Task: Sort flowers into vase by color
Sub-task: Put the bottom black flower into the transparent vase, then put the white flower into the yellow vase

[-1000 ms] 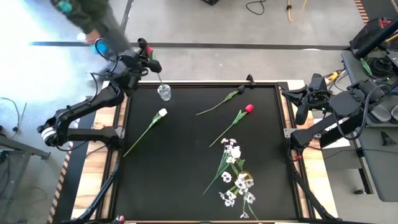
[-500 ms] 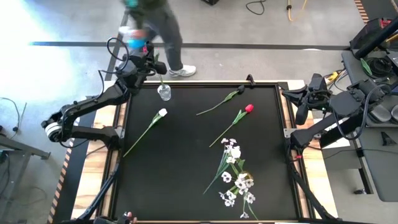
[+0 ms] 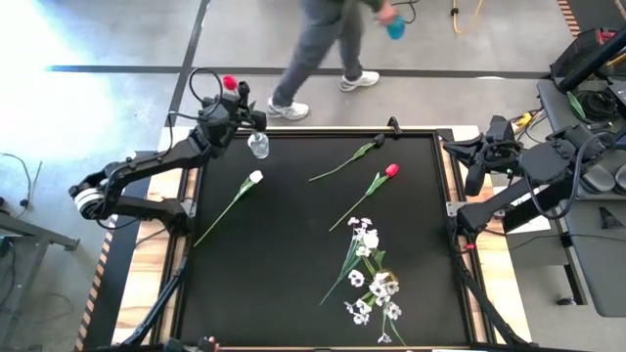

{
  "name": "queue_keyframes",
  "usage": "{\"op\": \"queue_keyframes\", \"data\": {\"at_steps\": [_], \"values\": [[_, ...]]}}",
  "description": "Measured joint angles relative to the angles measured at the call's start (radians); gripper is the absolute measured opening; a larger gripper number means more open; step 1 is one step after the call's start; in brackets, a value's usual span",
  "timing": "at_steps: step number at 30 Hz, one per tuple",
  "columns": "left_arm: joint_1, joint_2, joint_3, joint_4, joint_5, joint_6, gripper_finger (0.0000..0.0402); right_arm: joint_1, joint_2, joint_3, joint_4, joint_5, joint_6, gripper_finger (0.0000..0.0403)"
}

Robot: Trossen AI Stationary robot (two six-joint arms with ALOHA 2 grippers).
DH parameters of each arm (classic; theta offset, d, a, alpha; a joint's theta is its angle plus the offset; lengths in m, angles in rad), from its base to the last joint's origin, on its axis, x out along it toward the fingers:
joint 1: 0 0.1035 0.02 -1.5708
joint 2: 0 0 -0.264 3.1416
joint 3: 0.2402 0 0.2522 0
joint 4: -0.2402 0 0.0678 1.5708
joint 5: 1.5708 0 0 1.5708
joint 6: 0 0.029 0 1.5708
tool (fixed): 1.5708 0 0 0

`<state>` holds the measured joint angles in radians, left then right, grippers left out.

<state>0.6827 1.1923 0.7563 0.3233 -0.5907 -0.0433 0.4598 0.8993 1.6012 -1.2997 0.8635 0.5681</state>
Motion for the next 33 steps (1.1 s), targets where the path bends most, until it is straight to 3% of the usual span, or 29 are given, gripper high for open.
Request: {"op": "queue_keyframes", "data": {"at_steps": [7,14,21,33], "values": [[-0.006,-0.01,0.004,-0.075,0.039,0.007,0.0037,0.0,0.0,0.0,0.0,0.0,0.0,0.0009],[-0.013,-0.015,0.103,-0.299,0.123,0.004,0.0099,0.0,0.008,0.0,0.0,-0.002,0.0,0.0009],[-0.063,-0.016,0.211,-0.472,0.131,0.004,0.0147,0.0,0.014,0.0,0.0,-0.007,-0.002,0.0009],[-0.255,-0.017,0.31,-0.719,0.164,-0.114,0.0161,0.0,0.014,0.0,-0.001,-0.009,-0.002,0.0009]]}}
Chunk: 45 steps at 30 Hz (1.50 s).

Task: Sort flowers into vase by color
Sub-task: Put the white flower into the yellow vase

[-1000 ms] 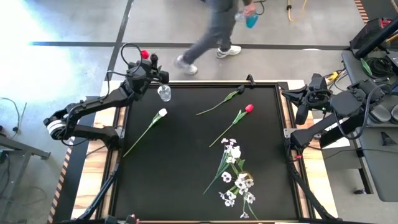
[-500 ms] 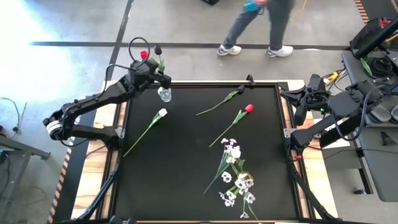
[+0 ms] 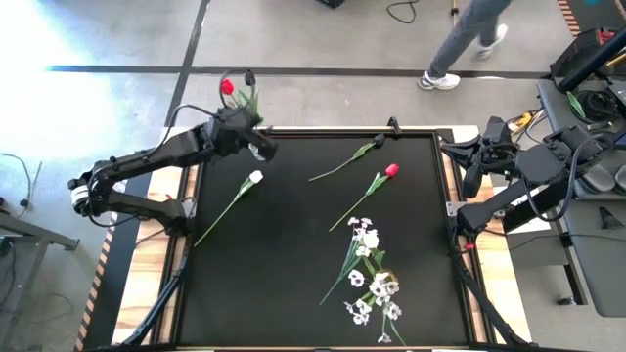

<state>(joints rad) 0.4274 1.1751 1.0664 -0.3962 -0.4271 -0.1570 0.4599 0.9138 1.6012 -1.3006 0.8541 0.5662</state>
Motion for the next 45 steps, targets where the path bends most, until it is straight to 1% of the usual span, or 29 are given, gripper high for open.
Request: {"op": "queue_keyframes", "data": {"at_steps": [4,7,10,12,14,18,20,21,25,28,32,37,42,45], "values": [[-0.083,0.0,0.003,-0.148,0.024,-0.077,0.015,0.0,0.0,0.0,-0.001,-0.022,-0.001,0.0009],[-0.122,0.012,0.003,-0.183,0.127,-0.167,0.0136,0.0,0.0,0.0,-0.001,-0.027,-0.001,0.0009],[-0.133,0.063,0.003,-0.13,0.232,-0.242,0.0118,0.0,0.0,0.0,-0.002,-0.047,-0.001,0.0009],[-0.132,0.113,0.012,-0.083,0.293,-0.244,0.0103,0.0,0.0,0.0,-0.002,-0.05,-0.001,0.0009],[-0.129,0.182,0.046,-0.079,0.317,-0.219,0.0087,0.0,0.0,0.0,-0.002,-0.05,0.0,0.0009],[-0.13,0.337,0.156,-0.129,0.341,-0.129,0.0059,0.0,0.0,0.0,-0.002,-0.05,0.001,0.0009],[-0.135,0.408,0.229,-0.173,0.348,-0.103,0.0055,0.0,0.0,0.0,-0.002,-0.05,0.002,0.0009],[-0.137,0.441,0.265,-0.205,0.372,-0.091,0.0055,0.0,0.0,0.0,-0.002,-0.05,0.003,0.0009],[-0.144,0.549,0.391,-0.294,0.532,-0.061,0.0076,0.0,0.001,0.0,-0.002,-0.05,0.017,0.0009],[-0.162,0.597,0.445,-0.292,0.597,-0.061,0.0103,0.0,0.007,0.0,-0.002,-0.05,0.017,0.0009],[-0.198,0.646,0.462,-0.286,0.609,-0.085,0.0147,0.0,0.012,0.0,-0.002,-0.051,0.017,0.0009],[-0.279,0.69,0.459,-0.275,0.681,-0.178,0.0187,0.0,0.012,0.0,-0.003,-0.054,0.051,0.0009],[-0.395,0.731,0.458,-0.236,0.672,-0.331,0.0196,0.0,0.01,0.0,-0.004,-0.054,0.098,0.0009],[-0.47,0.768,0.457,-0.17,0.617,-0.466,0.0197,0.0,0.009,0.0,-0.004,-0.078,0.108,0.0009]]}}
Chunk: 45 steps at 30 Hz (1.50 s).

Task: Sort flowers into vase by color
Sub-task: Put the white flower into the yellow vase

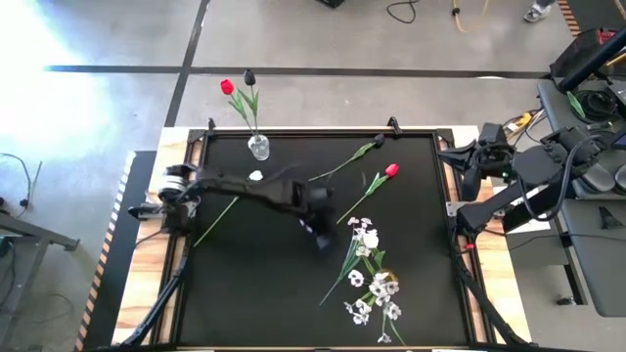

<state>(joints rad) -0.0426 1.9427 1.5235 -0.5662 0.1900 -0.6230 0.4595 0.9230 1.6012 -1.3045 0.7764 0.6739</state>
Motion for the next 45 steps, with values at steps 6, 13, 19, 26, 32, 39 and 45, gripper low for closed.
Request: {"op": "queue_keyframes", "data": {"at_steps": [6,13,19,26,32,39,45], "values": [[-0.123,0.093,0.0,0.129,-0.09,-0.292,0.0197,0.0,-0.007,0.0,0.0,-0.073,0.01,0.0009],[-0.209,0.25,0.126,0.069,-0.204,-0.392,0.0197,0.0,-0.029,0.0,0.0,-0.078,0.001,0.0009],[-0.242,0.4,0.369,-0.216,-0.375,-0.343,0.0197,0.0,-0.039,0.0,0.0,-0.077,-0.033,0.0009],[-0.269,0.539,0.607,-0.314,-0.364,-0.32,0.0197,0.0,-0.032,0.0,0.002,-0.077,-0.029,0.0009],[-0.271,0.613,0.77,-0.462,-0.362,-0.313,0.0197,0.0,-0.032,0.0,0.002,-0.074,-0.03,0.0009],[-0.265,0.637,0.82,-0.597,-0.364,-0.286,0.0187,0.0,-0.032,0.0,0.002,-0.07,-0.038,0.0009],[-0.27,0.626,0.82,-0.721,-0.369,-0.284,0.0147,0.0,-0.032,0.0,0.002,-0.07,-0.044,0.0009]]}}
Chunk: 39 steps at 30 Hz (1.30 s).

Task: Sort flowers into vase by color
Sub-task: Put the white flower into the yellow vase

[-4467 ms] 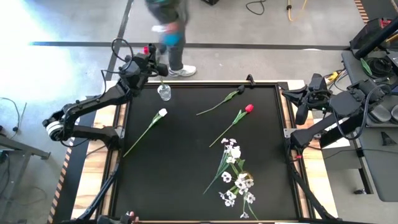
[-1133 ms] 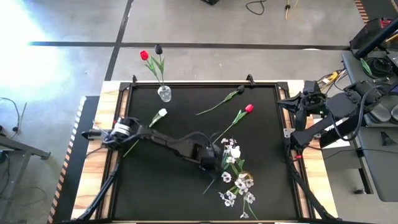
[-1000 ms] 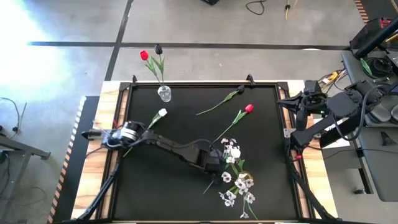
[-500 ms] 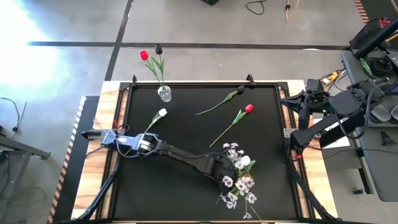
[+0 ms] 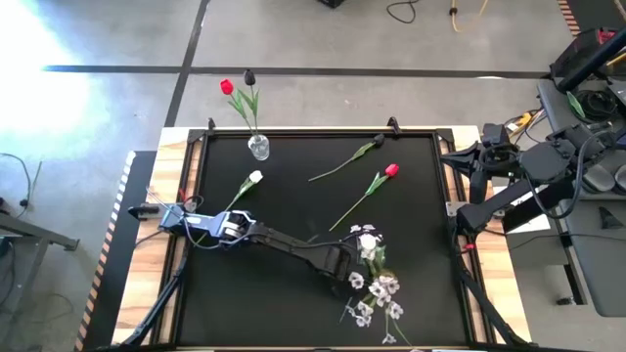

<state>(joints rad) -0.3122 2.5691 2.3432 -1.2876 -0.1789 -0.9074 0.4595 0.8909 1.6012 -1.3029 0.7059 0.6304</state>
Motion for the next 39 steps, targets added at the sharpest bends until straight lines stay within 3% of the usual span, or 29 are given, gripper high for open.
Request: {"op": "queue_keyframes", "data": {"at_steps": [12,28,33,39], "values": [[-0.041,-0.024,-0.001,-0.124,-0.021,0.038,0.0078,0.0,0.0,0.0,0.0,-0.008,-0.007,0.0009],[-0.072,-0.032,-0.042,-0.282,-0.099,0.272,0.0075,0.0,0.001,0.0,0.0,-0.034,-0.021,0.0009],[-0.075,-0.095,-0.194,-0.227,-0.104,0.297,0.0075,0.0,0.001,0.0,0.0,-0.034,-0.023,0.0009],[-0.071,-0.329,-0.553,0.04,-0.094,0.296,0.0075,0.0,0.001,0.0,0.0,-0.034,-0.032,0.0009]]}}
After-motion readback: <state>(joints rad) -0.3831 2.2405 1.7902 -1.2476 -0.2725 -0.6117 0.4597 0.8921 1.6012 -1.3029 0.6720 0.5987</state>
